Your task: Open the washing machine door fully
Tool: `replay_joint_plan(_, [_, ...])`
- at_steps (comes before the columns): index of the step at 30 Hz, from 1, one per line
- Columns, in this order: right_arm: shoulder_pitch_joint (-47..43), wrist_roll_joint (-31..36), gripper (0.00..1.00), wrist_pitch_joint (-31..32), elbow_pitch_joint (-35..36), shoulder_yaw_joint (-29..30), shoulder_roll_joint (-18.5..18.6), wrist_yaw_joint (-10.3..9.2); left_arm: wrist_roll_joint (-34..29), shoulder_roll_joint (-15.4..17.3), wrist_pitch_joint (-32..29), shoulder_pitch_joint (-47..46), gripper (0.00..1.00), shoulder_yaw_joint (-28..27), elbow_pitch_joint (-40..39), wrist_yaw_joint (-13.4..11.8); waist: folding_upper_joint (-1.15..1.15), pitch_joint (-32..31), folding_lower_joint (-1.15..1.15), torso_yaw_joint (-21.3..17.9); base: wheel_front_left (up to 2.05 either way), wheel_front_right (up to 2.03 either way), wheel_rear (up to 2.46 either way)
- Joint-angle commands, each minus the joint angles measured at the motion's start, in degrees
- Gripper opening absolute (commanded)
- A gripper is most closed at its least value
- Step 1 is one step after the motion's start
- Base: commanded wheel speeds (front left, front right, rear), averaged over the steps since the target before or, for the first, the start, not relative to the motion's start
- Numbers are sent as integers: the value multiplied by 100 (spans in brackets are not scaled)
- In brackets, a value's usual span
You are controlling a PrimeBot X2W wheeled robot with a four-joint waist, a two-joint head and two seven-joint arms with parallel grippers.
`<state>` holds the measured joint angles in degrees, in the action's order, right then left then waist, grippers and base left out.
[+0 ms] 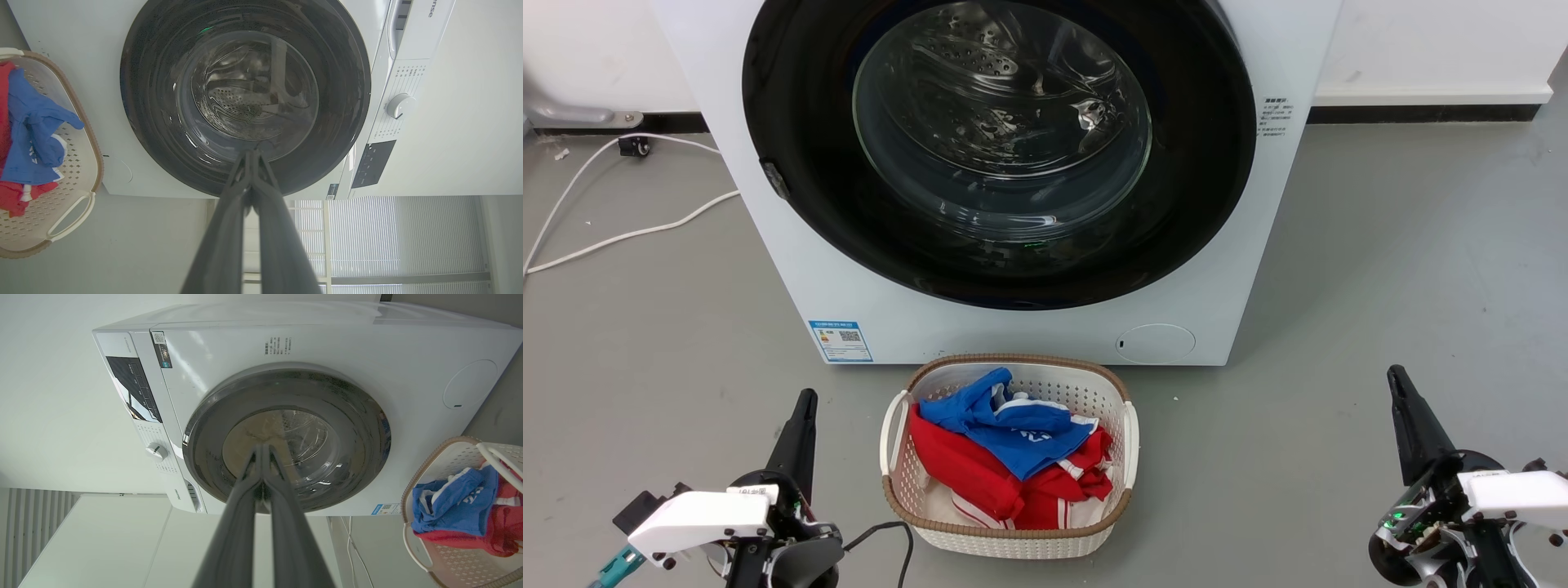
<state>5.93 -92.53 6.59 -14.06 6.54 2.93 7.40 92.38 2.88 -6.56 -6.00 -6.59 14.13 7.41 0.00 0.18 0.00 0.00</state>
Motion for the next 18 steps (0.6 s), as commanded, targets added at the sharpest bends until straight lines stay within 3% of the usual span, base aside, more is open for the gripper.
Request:
replay_joint_plan(1, [68,36,0,6,-4,6,-26,17,8,-3,-12,-44,0,-7,-17,27,0,0,0,0,0,0,0])
replay_joint_plan(18, [68,38,0,7,-4,7,-26,17,8,-3,-12,-44,0,-6,-18,27,0,0,0,0,0,0,0])
